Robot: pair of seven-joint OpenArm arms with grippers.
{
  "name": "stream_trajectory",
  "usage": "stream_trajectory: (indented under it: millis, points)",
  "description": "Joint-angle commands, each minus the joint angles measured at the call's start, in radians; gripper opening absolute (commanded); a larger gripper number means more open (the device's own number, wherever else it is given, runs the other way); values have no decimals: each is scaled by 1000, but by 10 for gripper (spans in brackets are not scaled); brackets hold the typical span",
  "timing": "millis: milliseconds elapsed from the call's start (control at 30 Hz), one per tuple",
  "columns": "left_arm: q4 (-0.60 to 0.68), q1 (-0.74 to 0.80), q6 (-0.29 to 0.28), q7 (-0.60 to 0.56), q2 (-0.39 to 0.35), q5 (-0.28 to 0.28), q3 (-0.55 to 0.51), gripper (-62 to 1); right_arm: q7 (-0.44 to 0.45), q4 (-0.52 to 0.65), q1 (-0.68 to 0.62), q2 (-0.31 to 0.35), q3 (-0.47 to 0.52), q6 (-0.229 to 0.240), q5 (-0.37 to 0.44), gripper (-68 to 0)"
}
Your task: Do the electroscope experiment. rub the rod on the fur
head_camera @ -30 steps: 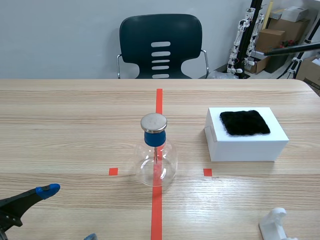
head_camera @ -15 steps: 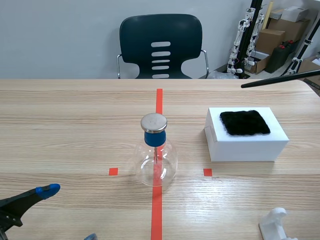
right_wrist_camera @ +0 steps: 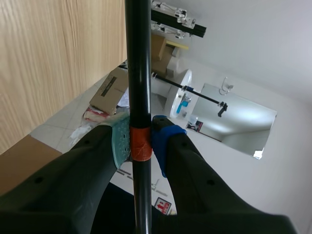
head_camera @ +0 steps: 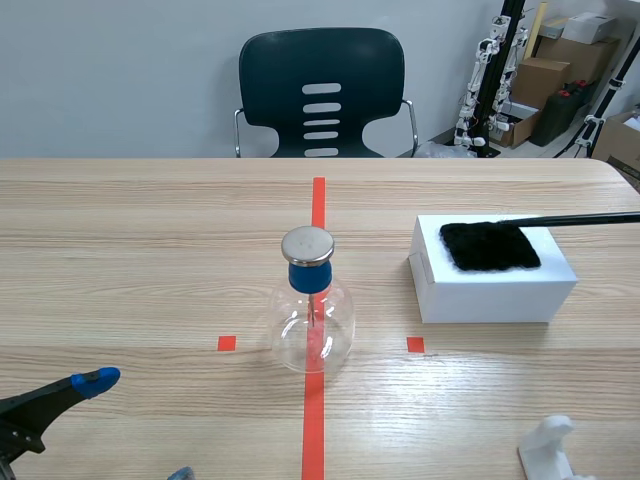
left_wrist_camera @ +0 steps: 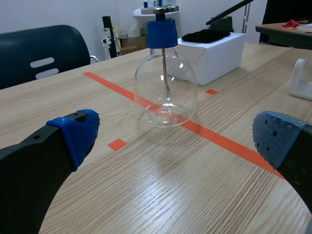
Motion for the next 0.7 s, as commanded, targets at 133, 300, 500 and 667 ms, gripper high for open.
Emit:
stream_trajectory:
  millis: [133,300,500,667]
  points:
    - [5,-5,-2,-16,5,-6,-3,14,9,11,18,19,5,45,-21,-665]
    - [5,-5,-2,-16,5,-6,-3,14,25,11,18,10,5,56,-50,-665]
    - [5,-5,-2,-16,5,-6,-3,14,42,16,52,-26,5,60,-68,-665]
    - [5,-5,-2,-16,5,-6,-3,14,34,15,95,-50,-16,74,-103,-665]
